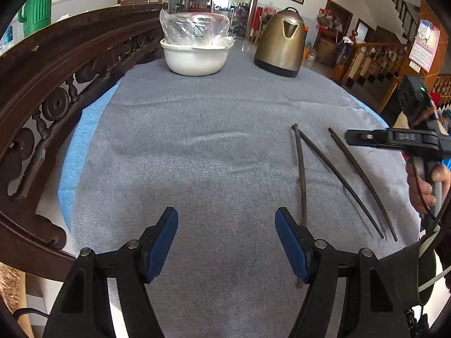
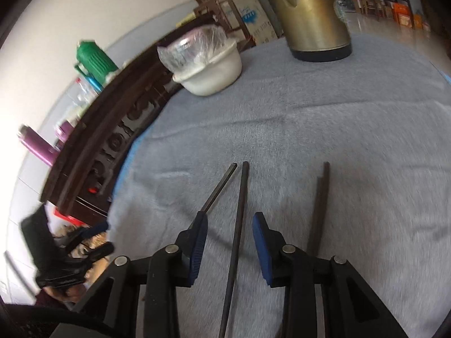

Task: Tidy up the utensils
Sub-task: 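Move both grippers over the dark chopsticks lying on the cloth, then grasp a dark chopstick with the right gripper while the left gripper grasps another chopstick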

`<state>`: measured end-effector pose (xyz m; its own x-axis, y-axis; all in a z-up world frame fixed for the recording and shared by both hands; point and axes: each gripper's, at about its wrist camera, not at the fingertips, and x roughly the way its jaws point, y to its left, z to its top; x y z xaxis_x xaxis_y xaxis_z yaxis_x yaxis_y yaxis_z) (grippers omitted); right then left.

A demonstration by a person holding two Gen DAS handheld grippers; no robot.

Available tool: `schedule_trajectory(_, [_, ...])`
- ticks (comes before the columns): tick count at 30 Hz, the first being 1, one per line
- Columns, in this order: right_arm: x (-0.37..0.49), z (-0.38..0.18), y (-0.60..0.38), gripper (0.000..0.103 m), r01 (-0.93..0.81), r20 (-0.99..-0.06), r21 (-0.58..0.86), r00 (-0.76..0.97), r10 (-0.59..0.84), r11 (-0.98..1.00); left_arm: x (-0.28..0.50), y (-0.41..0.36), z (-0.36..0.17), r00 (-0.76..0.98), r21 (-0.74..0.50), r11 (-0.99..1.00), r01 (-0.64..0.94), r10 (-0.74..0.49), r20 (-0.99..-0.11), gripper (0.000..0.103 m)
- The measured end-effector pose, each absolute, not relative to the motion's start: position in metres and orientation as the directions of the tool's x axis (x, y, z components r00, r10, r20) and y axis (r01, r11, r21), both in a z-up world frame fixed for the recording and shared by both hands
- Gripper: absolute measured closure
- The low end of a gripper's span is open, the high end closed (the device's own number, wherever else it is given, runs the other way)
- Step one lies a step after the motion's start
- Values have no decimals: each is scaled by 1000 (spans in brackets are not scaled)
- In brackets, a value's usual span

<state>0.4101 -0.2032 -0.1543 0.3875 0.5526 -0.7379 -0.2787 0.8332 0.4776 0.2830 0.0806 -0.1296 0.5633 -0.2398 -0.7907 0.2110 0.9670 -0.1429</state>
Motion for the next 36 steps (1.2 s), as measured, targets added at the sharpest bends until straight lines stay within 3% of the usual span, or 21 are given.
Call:
schedule_trajectory(18, [470,-191,-150,83,-294,-882,277,299,363,915,314,67,-129,503,-90,942,323,-251,-827,32])
schedule_trajectory(20, [472,-192,-150,91,-292,-888,264,298,349,919,325,59,-133,481,-95,937,337,-258,-838,41])
schedule_trajectory(25, [469,-194,-164,95,-280,-881,290,296,369,915,361,30,-145,387,-164,906,391,-324,-863,53])
schedule_trajectory(36, [441,-190,-215,96,-184,-800,455,346,491,871,424,-47,-149,288,-181,851,493,-356,-889,54])
